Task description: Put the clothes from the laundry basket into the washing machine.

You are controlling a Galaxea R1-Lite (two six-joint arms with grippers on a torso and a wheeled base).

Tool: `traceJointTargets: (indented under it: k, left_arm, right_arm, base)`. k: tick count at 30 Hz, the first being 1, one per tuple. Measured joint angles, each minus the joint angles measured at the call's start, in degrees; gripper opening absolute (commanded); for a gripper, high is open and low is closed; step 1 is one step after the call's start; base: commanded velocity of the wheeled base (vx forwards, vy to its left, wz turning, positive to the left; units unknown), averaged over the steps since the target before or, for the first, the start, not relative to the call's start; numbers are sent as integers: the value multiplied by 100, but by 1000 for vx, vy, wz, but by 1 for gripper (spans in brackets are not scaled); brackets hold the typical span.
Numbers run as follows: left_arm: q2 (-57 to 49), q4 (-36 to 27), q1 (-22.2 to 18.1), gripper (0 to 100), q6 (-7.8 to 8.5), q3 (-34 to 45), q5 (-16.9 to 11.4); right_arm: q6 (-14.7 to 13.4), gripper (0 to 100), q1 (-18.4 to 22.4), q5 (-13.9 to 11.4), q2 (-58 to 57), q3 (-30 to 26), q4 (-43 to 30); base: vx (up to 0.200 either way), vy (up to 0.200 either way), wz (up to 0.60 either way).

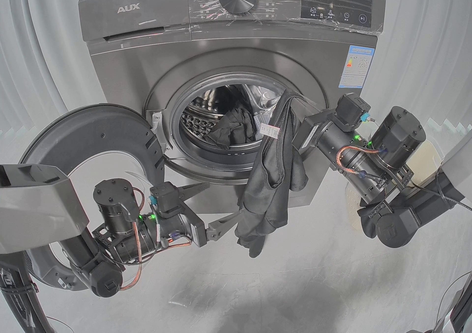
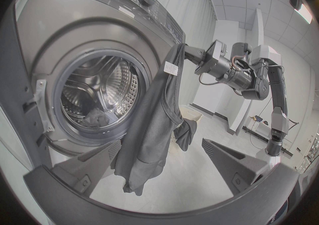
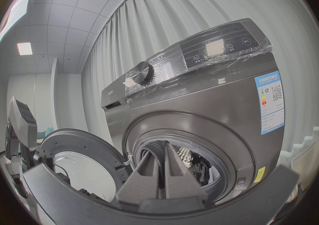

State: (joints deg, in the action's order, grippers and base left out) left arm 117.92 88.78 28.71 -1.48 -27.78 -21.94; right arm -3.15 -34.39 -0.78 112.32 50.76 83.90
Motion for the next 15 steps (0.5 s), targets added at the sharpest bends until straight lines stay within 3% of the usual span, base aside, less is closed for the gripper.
traceJointTargets:
  k: [6, 15]
  left_arm:
    - [449, -5, 183, 100, 107, -429, 49]
    - [1044, -2, 360, 100, 110, -1185, 119]
  right_arm:
    - [-2, 0, -17, 13, 46, 26, 0]
    - [0, 0, -22, 118, 121, 39, 2]
  base:
    - [0, 0, 0]
    - [0, 0, 0]
